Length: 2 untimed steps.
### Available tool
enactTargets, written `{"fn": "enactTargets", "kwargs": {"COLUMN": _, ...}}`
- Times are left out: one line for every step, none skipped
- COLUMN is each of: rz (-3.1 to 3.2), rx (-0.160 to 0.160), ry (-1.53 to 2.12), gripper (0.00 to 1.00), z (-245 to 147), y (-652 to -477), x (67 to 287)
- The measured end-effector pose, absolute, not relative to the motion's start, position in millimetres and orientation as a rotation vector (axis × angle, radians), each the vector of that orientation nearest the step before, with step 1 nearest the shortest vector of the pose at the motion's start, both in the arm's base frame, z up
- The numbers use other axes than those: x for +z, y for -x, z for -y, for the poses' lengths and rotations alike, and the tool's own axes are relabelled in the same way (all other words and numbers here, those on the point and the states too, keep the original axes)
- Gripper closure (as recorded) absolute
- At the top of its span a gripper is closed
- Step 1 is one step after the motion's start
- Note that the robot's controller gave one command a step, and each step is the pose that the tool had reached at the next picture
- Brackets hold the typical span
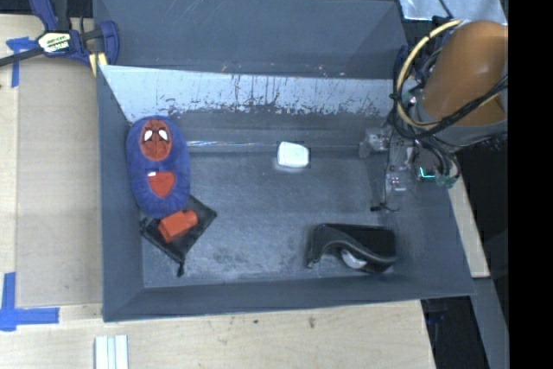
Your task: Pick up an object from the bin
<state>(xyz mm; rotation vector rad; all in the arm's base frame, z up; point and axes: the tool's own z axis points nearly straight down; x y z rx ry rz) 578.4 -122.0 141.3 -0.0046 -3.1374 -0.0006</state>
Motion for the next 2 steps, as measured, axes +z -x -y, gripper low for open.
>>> {"fn": "enactTargets", "kwargs": {"rz": 3.165, "rx": 0.002, "ry": -0.037, "gripper": 0.00, "z": 67.3, "y": -541.1, "x": 90.6}}
{"fn": "enactTargets", "kwargs": {"rz": 3.134, "rx": 0.000, "ry": -0.267, "gripper": 0.00, "z": 34.9, "y": -519.4, "x": 101.5}}
